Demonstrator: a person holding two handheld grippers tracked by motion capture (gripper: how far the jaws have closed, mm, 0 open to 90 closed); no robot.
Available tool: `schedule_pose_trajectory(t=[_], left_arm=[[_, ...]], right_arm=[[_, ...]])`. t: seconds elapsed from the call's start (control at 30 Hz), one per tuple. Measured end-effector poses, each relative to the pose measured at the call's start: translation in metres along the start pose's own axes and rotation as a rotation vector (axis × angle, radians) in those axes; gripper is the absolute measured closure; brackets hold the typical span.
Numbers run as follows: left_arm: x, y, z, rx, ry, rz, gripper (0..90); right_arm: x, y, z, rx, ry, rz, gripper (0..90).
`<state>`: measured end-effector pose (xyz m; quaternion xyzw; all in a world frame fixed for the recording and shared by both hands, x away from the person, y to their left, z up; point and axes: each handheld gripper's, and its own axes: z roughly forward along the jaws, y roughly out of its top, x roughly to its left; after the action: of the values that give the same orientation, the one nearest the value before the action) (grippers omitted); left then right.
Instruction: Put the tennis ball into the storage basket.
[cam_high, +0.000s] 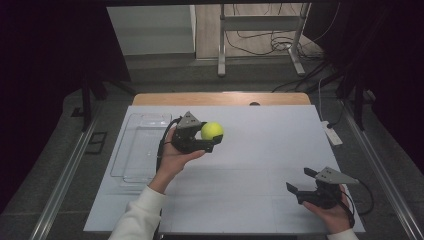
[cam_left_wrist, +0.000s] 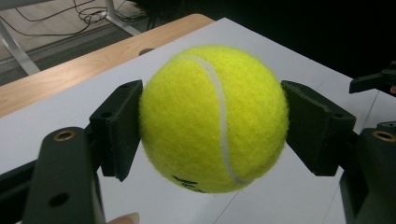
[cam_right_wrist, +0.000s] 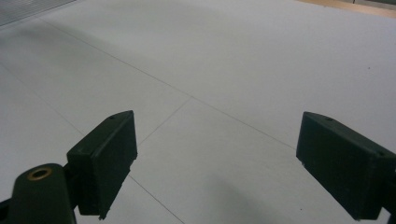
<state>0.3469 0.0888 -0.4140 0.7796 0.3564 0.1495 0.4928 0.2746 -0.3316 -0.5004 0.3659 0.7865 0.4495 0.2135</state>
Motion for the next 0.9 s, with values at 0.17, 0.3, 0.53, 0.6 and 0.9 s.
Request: schedule_pose_trajectory(t=[0.17, 0.3, 0.53, 0.6, 0.9], left_arm=[[0.003, 0.001, -0.003, -0.006, 0.013, 0.000, 26.5], [0.005, 0.001, -0.006, -0.015, 0.025, -0.005, 26.5], [0.011, 0.002, -0.013, -0.031, 0.047, -0.017, 26.5], [0.013, 0.002, -0.014, -0.034, 0.053, -0.019, 26.5], [0.021, 0.002, -0.022, -0.049, 0.081, -0.037, 26.5]], right_arm=[[0.000, 0.000, 0.000, 0.000, -0.001, 0.000, 12.9], [0.000, 0.000, 0.000, 0.001, 0.000, -0.002, 12.9], [0.000, 0.000, 0.000, 0.001, -0.002, -0.001, 12.9], [0.000, 0.000, 0.000, 0.001, -0.001, -0.002, 12.9], [0.000, 0.000, 0.000, 0.000, -0.002, -0.002, 13.0]])
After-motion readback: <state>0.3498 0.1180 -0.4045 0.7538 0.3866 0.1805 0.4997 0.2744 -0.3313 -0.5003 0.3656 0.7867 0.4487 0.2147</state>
